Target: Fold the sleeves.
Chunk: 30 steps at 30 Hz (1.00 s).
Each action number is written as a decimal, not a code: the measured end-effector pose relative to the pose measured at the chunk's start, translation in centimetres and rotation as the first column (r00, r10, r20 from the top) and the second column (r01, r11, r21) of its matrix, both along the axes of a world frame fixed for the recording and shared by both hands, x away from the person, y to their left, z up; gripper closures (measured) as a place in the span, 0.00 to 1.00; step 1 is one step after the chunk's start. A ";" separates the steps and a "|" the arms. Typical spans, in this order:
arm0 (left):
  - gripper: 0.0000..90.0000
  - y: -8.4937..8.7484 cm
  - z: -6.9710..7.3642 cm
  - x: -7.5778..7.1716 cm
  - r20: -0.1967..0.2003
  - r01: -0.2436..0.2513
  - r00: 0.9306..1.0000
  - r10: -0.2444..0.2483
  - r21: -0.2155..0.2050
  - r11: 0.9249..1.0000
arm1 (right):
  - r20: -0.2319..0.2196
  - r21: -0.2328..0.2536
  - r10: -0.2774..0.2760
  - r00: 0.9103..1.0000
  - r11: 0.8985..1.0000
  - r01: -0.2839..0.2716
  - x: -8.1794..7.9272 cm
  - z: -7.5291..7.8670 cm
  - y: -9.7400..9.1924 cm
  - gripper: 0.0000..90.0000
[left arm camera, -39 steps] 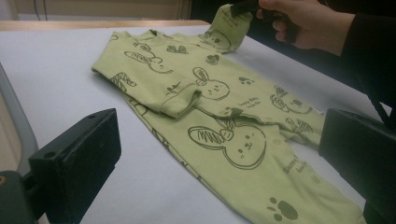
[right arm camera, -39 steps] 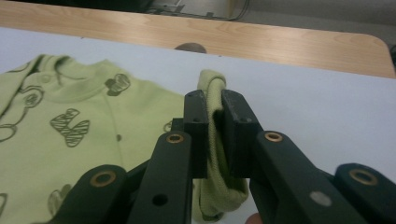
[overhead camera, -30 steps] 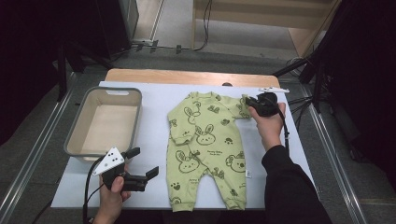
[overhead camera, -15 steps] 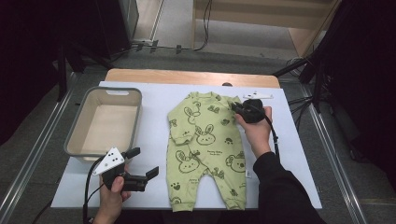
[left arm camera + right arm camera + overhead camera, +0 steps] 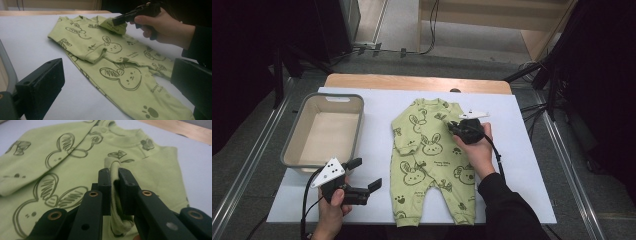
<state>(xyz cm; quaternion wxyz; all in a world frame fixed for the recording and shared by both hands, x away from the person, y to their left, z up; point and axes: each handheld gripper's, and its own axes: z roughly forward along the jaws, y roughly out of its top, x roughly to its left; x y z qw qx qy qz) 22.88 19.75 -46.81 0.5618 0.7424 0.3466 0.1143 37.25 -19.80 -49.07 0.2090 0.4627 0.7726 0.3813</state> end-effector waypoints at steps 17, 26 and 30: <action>0.00 -0.1 0.0 0.0 -0.004 0.005 1.000 -0.005 -0.004 1.000 | 0.030 -0.100 0.098 0.995 0.990 -0.094 -3.1 -1.2 0.5 0.87; 0.00 -0.2 -0.1 0.0 -0.005 0.007 1.000 -0.007 -0.005 1.000 | 0.035 -0.139 0.137 0.990 0.982 -0.130 -4.4 -1.8 0.3 0.87; 0.00 -0.2 -0.1 0.0 -0.005 0.007 1.000 -0.007 -0.002 1.000 | 0.033 -0.153 0.147 0.989 0.978 -0.140 -4.8 -2.2 0.2 0.86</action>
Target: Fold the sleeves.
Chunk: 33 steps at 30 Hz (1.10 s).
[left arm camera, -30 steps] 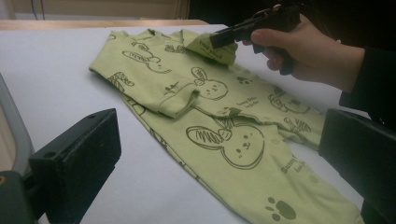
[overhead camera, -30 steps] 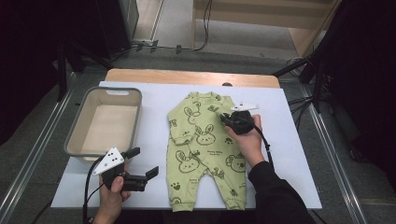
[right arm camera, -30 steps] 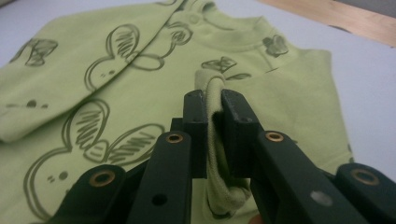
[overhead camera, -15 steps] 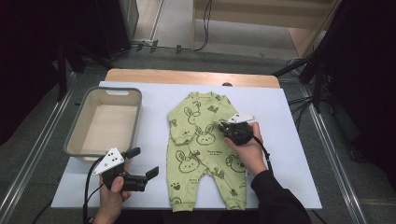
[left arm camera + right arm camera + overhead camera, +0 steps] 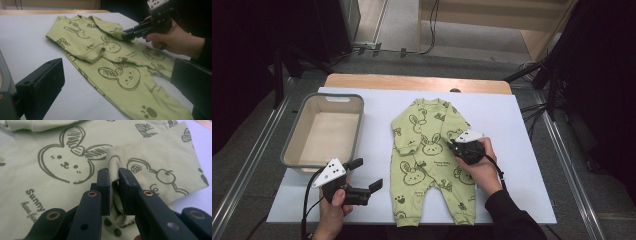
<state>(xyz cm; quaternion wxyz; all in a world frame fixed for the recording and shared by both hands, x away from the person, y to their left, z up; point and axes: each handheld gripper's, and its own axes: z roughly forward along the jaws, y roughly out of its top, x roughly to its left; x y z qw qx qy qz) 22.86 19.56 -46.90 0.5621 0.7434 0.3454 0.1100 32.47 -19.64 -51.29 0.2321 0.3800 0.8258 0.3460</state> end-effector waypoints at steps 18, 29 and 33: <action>0.00 -0.1 -0.1 0.0 0.000 0.005 1.000 -0.005 0.003 1.000 | -0.008 -0.010 0.012 1.000 1.000 -0.012 -1.3 -0.7 0.2 0.84; 0.00 -0.2 0.0 -0.1 0.008 0.019 1.000 -0.019 -0.004 1.000 | -0.102 0.109 0.046 0.994 0.993 -0.035 -1.9 -0.3 -0.3 0.54; 0.00 -0.2 -0.1 -0.1 0.006 0.021 1.000 -0.021 -0.004 1.000 | -0.103 0.225 0.030 0.994 0.974 -0.006 -2.2 0.2 -1.6 0.53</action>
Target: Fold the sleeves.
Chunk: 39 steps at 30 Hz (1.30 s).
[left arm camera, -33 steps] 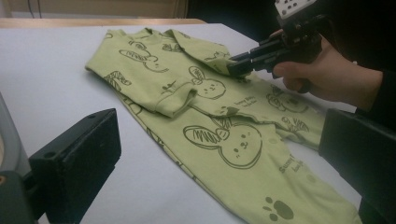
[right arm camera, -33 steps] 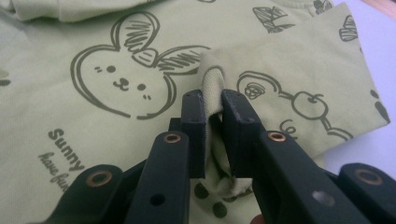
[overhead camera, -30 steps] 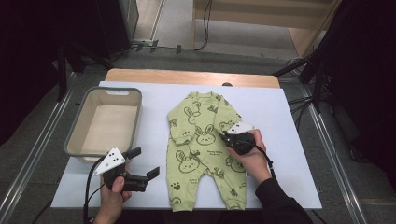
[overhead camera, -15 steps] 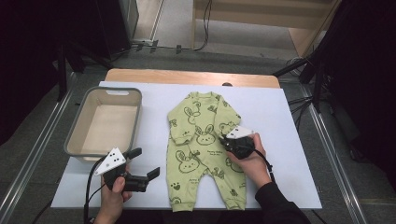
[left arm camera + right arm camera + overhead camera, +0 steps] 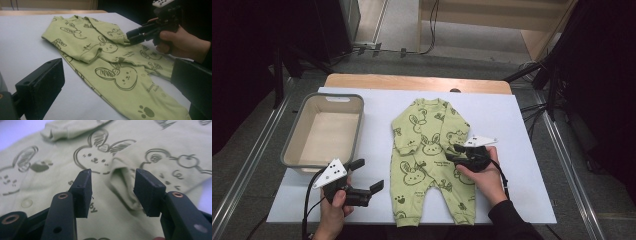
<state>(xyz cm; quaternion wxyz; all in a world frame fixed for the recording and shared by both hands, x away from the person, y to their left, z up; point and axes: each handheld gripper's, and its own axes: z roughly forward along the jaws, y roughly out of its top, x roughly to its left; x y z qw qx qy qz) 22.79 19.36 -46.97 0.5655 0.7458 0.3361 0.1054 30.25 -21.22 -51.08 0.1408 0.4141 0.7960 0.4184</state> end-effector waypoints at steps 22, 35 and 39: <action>0.00 -0.4 -0.1 -0.1 0.004 0.018 1.000 -0.018 0.009 1.000 | 0.028 0.059 -0.200 0.979 0.978 0.198 -1.6 1.1 -5.5 0.47; 0.00 -0.7 -0.3 -0.2 0.001 0.021 1.000 -0.021 0.020 1.000 | 0.038 0.089 -0.245 0.969 0.966 0.241 -4.0 1.4 -8.1 0.14; 0.00 -0.8 -0.3 -0.2 0.002 0.023 1.000 -0.023 0.022 0.999 | 0.043 0.101 -0.261 0.964 0.961 0.256 -4.7 1.3 -8.9 0.13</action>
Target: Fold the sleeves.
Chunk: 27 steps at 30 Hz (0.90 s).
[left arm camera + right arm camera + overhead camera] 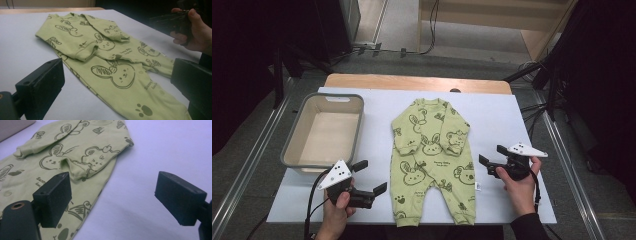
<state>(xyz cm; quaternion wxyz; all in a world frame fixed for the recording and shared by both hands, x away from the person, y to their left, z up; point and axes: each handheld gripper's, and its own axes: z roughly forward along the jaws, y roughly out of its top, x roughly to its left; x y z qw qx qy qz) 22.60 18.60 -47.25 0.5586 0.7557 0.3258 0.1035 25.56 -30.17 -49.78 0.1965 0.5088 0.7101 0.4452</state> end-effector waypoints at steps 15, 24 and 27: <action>0.00 -0.2 -0.2 -0.1 -0.002 0.001 1.000 -0.001 0.011 1.000 | 0.028 0.039 -0.054 0.998 0.998 0.053 -3.2 -1.0 -2.9 0.01; 0.00 -0.3 -0.3 0.0 -0.002 0.001 1.000 -0.001 0.020 1.000 | 0.043 0.084 -0.096 0.994 0.992 0.092 -5.2 -1.4 -4.0 0.00; 0.00 -0.3 -0.3 0.0 -0.002 0.003 1.000 -0.003 0.024 1.000 | 0.058 0.093 -0.102 0.993 0.991 0.097 -5.6 -1.1 -4.2 0.00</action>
